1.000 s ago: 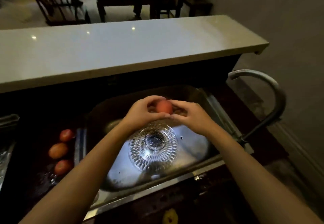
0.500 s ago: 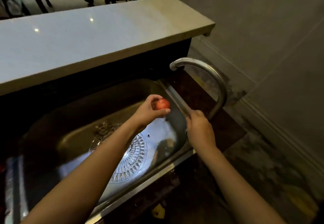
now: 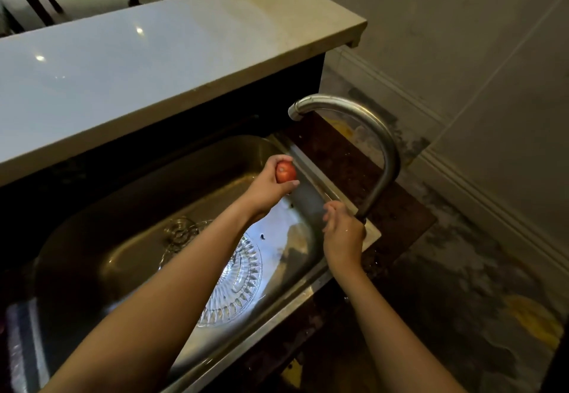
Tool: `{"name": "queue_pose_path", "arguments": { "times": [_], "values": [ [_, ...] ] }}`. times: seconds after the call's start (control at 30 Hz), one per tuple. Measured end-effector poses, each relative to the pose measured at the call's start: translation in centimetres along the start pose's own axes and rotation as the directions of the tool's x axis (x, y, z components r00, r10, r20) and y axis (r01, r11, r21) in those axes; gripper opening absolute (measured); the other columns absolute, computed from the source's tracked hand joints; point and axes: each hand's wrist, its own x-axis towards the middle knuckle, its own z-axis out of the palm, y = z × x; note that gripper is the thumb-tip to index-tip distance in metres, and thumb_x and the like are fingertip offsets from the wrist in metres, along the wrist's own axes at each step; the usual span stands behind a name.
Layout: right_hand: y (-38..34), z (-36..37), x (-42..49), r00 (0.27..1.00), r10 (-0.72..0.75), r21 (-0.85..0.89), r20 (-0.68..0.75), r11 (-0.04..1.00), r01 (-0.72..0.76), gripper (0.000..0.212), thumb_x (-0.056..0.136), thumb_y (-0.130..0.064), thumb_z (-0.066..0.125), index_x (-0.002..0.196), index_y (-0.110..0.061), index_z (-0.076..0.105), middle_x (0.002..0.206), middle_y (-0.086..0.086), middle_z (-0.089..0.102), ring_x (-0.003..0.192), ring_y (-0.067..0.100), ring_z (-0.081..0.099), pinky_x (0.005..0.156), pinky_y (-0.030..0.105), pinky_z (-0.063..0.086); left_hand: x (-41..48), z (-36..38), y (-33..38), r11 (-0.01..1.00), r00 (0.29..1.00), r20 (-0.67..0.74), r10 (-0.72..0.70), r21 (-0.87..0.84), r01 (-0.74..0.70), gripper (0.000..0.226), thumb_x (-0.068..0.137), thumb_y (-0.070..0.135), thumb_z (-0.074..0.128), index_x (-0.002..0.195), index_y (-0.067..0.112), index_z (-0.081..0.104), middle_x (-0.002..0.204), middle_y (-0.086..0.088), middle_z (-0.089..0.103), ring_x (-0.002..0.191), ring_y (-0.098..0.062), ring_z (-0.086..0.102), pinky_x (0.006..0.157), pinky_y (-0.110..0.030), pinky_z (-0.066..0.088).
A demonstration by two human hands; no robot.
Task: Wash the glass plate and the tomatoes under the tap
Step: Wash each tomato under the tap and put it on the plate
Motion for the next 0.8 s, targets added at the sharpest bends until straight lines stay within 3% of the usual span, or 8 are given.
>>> {"name": "queue_pose_path", "arguments": {
  "times": [0.23, 0.4, 0.53, 0.67, 0.8],
  "values": [
    [-0.1, 0.2, 0.5, 1.0, 0.026, -0.104, -0.011, 0.994, -0.027, 0.024, 0.094, -0.006, 0.043, 0.111, -0.008, 0.061, 0.1, 0.012, 0.071, 0.094, 0.024, 0.066, 0.069, 0.014, 0.034, 1.3, 0.3, 0.9, 1.0, 0.999, 0.035, 0.023, 0.019, -0.024, 0.046, 0.083, -0.003, 0.06, 0.12, 0.018, 0.043, 0.116, -0.011, 0.041, 0.081, -0.009, 0.05, 0.063, -0.012, 0.049],
    [-0.3, 0.2, 0.9, 1.0, 0.017, -0.124, -0.023, 0.992, -0.02, 0.025, 0.095, -0.007, 0.042, 0.111, -0.008, 0.061, 0.101, 0.014, 0.07, 0.095, 0.027, 0.066, 0.076, 0.028, 0.047, 1.7, 0.4, 1.0, 0.999, 0.997, 0.072, 0.025, 0.017, -0.027, 0.045, 0.083, -0.002, 0.06, 0.113, 0.026, 0.042, 0.118, -0.011, 0.038, 0.089, -0.015, 0.05, 0.067, -0.016, 0.048],
    [-0.2, 0.5, 1.1, 0.999, 0.034, -0.136, -0.026, 0.99, -0.038, 0.025, 0.096, -0.009, 0.041, 0.111, -0.011, 0.062, 0.102, 0.014, 0.07, 0.095, 0.028, 0.067, 0.078, 0.032, 0.05, 1.8, 0.5, 1.2, 0.998, 0.996, 0.084, 0.042, 0.031, -0.045, 0.045, 0.083, -0.001, 0.06, 0.114, 0.025, 0.042, 0.118, -0.009, 0.037, 0.085, -0.009, 0.05, 0.065, -0.011, 0.048],
    [-0.1, 0.6, 1.5, 0.999, 0.038, -0.165, -0.013, 0.986, -0.04, 0.026, 0.096, -0.011, 0.041, 0.113, -0.012, 0.06, 0.104, 0.013, 0.07, 0.097, 0.027, 0.067, 0.078, 0.031, 0.05, 1.9, 0.7, 1.4, 0.999, 0.996, 0.082, 0.034, 0.029, -0.036, 0.05, 0.083, -0.003, 0.06, 0.125, 0.015, 0.041, 0.119, -0.009, 0.037, 0.088, -0.011, 0.049, 0.069, -0.015, 0.047],
    [-0.1, 0.6, 1.6, 0.998, 0.056, -0.176, 0.001, 0.983, -0.055, 0.025, 0.098, -0.014, 0.04, 0.112, -0.013, 0.06, 0.104, 0.011, 0.07, 0.097, 0.024, 0.067, 0.073, 0.025, 0.045, 2.0, 0.6, 1.4, 0.999, 0.996, 0.086, 0.021, 0.039, -0.024, 0.049, 0.084, 0.001, 0.06, 0.125, 0.019, 0.041, 0.12, -0.009, 0.039, 0.09, -0.012, 0.051, 0.069, -0.015, 0.048]
  ]
}}
